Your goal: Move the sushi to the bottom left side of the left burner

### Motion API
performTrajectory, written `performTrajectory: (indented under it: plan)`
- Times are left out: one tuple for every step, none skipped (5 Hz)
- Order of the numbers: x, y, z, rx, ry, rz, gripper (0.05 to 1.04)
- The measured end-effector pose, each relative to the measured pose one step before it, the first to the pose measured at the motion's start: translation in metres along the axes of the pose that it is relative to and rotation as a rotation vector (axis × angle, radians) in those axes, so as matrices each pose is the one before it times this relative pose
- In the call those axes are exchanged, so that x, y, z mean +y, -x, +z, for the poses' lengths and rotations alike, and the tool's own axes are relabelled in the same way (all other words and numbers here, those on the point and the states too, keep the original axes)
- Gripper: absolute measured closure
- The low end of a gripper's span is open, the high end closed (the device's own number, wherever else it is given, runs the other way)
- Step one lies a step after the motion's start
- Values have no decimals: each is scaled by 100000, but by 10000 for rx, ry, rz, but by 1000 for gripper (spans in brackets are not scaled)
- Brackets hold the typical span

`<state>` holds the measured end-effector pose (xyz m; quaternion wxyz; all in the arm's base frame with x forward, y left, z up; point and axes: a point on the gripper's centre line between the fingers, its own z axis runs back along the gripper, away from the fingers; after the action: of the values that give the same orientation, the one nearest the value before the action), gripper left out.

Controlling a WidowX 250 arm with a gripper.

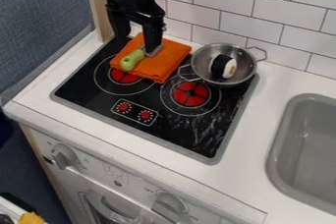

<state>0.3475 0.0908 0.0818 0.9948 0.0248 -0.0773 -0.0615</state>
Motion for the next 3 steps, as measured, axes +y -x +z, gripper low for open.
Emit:
performTrajectory:
  plan:
    - [-123, 420, -1244, 338, 106, 75, 83]
    - [-1635, -1343, -287, -442, -506, 305, 83]
    - [-3701, -2392, 177, -416, 621, -344, 83]
